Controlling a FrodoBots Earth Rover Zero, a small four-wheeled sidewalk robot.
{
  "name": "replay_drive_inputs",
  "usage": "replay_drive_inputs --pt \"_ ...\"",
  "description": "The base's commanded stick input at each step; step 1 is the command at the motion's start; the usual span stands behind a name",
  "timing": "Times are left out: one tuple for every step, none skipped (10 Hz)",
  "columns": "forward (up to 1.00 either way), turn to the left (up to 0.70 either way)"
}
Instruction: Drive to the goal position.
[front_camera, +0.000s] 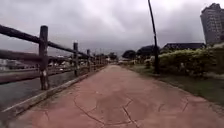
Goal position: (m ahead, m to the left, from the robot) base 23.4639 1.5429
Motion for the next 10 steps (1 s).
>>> replay_drive_inputs --pt "1.00 0.00" --pt "1.00 0.00" --pt "1.00 0.00" --pt "1.00 0.00" --pt "1.00 0.00" --pt "1.00 0.00" --pt "1.00 0.00" --pt "1.00 0.00" --pt "1.00 0.00" --pt "1.00 0.00"
